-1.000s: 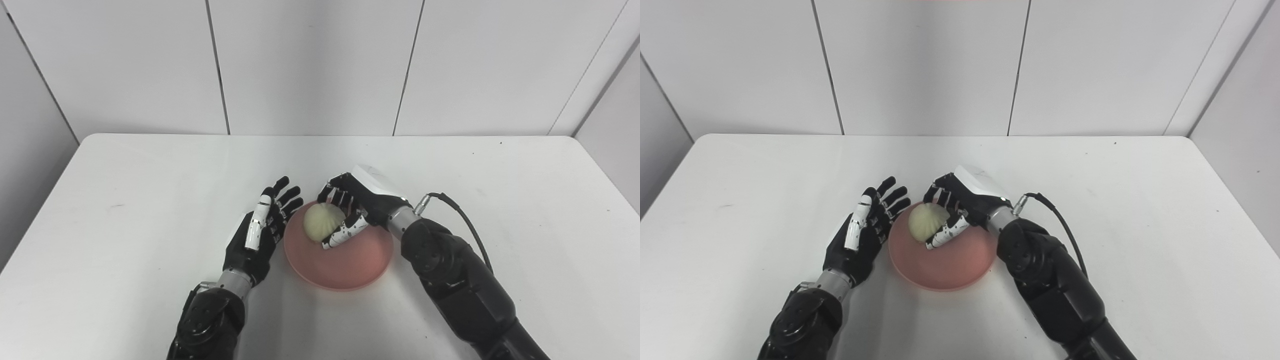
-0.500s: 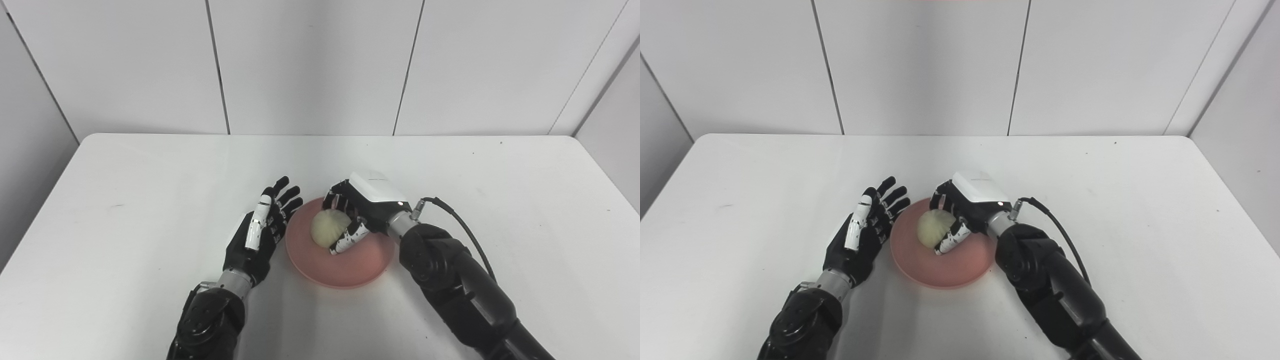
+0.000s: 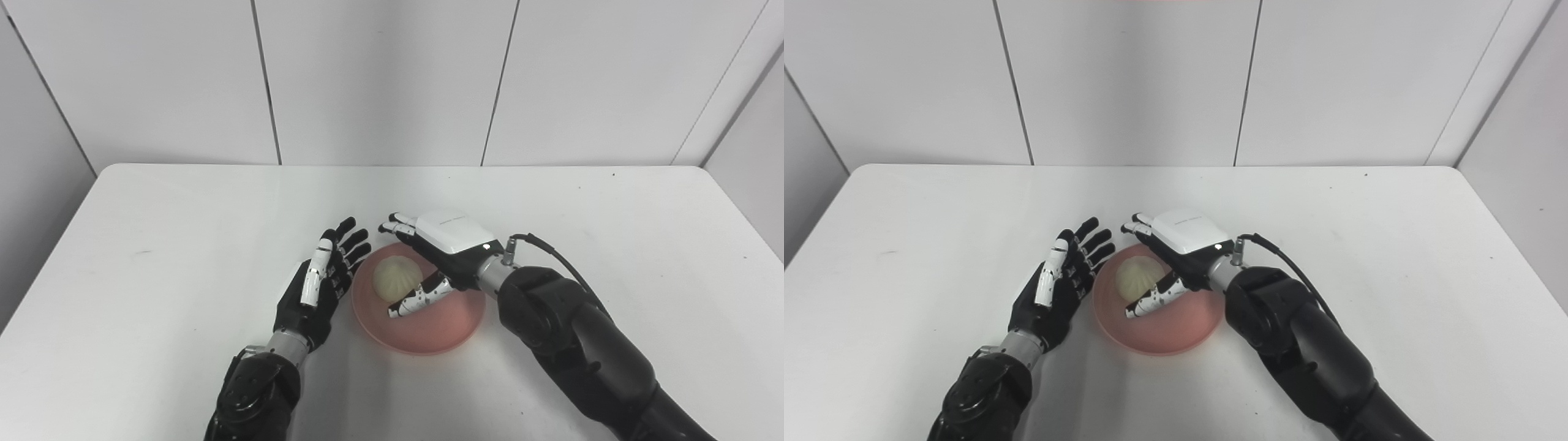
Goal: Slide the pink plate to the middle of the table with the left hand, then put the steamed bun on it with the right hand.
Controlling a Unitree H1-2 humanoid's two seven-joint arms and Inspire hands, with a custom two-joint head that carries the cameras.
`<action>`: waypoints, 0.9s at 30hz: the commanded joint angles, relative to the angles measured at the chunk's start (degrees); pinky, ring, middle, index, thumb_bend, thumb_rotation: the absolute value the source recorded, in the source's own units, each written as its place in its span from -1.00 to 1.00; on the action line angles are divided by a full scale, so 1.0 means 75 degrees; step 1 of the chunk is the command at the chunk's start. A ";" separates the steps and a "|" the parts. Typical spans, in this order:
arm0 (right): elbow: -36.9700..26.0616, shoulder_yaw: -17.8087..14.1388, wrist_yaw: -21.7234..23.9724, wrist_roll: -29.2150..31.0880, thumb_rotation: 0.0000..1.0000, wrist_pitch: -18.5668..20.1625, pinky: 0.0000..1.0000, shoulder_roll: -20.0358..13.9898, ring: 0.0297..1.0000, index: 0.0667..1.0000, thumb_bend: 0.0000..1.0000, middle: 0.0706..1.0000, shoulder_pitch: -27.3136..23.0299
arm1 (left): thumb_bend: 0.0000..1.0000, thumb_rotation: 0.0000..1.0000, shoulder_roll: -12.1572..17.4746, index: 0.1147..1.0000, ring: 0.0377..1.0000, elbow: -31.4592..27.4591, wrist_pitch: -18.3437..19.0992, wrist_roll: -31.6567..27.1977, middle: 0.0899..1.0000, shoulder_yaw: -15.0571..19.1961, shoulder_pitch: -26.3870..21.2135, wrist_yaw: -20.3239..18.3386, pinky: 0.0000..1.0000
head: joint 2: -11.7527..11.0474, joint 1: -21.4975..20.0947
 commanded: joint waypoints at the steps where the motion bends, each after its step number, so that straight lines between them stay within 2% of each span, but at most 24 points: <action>1: -0.0346 -0.0172 0.0078 -0.0049 0.09 -0.0105 0.63 -0.0018 0.83 0.80 0.94 0.91 -0.0262 | -0.22 1.00 -0.0004 0.80 0.84 0.0262 0.0597 0.0034 0.82 0.0037 0.0300 0.0133 0.82 | 0.0006 -0.0002; 7: -0.0573 -0.0371 0.0108 -0.0001 0.08 -0.0239 0.66 -0.0068 0.80 0.80 0.90 0.89 -0.0142 | -0.22 1.00 0.0036 0.79 0.84 0.0262 0.0562 0.0074 0.81 0.0019 0.0307 0.0117 0.82 | -0.0018 -0.0027; 9: -0.0727 -0.0592 -0.0131 0.0153 0.05 -0.0327 0.63 -0.0056 0.77 0.78 0.92 0.86 -0.0016 | -0.22 1.00 0.0056 0.80 0.83 0.0284 0.0510 0.0067 0.81 0.0018 0.0311 0.0088 0.83 | -0.0019 -0.0046; 12: -0.0928 -0.1245 -0.0827 0.0830 -0.03 -0.0608 0.56 0.0124 0.71 0.74 0.92 0.80 0.0313 | -0.23 1.00 0.0061 0.80 0.80 0.0337 0.0438 0.0069 0.80 0.0047 0.0306 0.0097 0.83 | -0.0038 -0.0091; 15: -0.0878 -0.2071 -0.1839 0.1771 0.04 -0.1123 0.35 0.0466 0.57 0.66 0.79 0.67 0.0706 | -0.22 1.00 0.0095 0.80 0.79 0.0388 0.0372 0.0101 0.79 0.0055 0.0302 0.0090 0.84 | -0.0073 -0.0131; 16: -0.0856 -0.2352 -0.2104 0.2038 0.09 -0.1133 0.33 0.0640 0.55 0.67 0.74 0.66 0.0852 | -0.21 1.00 0.0103 0.80 0.79 0.0402 0.0356 0.0105 0.79 0.0060 0.0306 0.0089 0.84 | -0.0075 -0.0134; 19: -0.0923 -0.2962 -0.2373 0.2665 0.80 -0.0664 0.47 0.1053 0.68 0.88 0.66 0.79 0.1181 | -0.20 1.00 0.0163 0.82 0.80 0.0365 0.0330 0.0121 0.81 0.0041 0.0340 0.0050 0.84 | -0.0095 -0.0189; 20: -0.0951 -0.3055 -0.2355 0.2782 0.92 -0.0532 0.53 0.1117 0.73 0.93 0.66 0.84 0.1229 | -0.20 1.00 0.0179 0.83 0.80 0.0350 0.0325 0.0123 0.81 0.0034 0.0348 0.0037 0.85 | -0.0095 -0.0189; 21: -0.0933 -0.3354 -0.2383 0.3309 0.94 -0.0371 0.53 0.1320 0.74 0.94 0.66 0.85 0.1351 | -0.20 1.00 0.0197 0.83 0.80 0.0313 0.0311 0.0124 0.81 0.0028 0.0368 0.0020 0.85 | -0.0102 -0.0235; 22: -0.0914 -0.3555 -0.2413 0.3686 0.97 -0.0278 0.65 0.1457 0.84 0.98 0.64 0.94 0.1432 | -0.21 1.00 0.0208 0.84 0.82 0.0289 0.0302 0.0124 0.83 0.0025 0.0381 0.0008 0.87 | -0.0102 -0.0235; 23: -0.0788 -0.3823 -0.2510 0.4178 0.99 -0.0296 0.69 0.1645 0.87 0.99 0.63 0.97 0.1541 | -0.21 1.00 0.0229 0.85 0.83 0.0261 0.0245 0.0157 0.83 0.0012 0.0402 0.0002 0.88 | -0.0108 -0.0274; 24: -0.0664 -0.4016 -0.2612 0.4532 1.00 -0.0352 0.82 0.1785 0.95 1.00 0.65 0.99 0.1636 | -0.21 1.00 0.0246 0.86 0.84 0.0242 0.0186 0.0194 0.85 0.0004 0.0422 0.0007 0.90 | -0.0114 -0.0292; 27: -0.0342 -0.4222 -0.2918 0.4876 1.00 -0.0705 0.97 0.1957 1.00 1.00 0.70 1.00 0.1830 | -0.20 1.00 0.0267 0.87 0.87 0.0219 0.0030 0.0239 0.87 0.0024 0.0467 0.0037 0.92 | -0.0144 -0.0348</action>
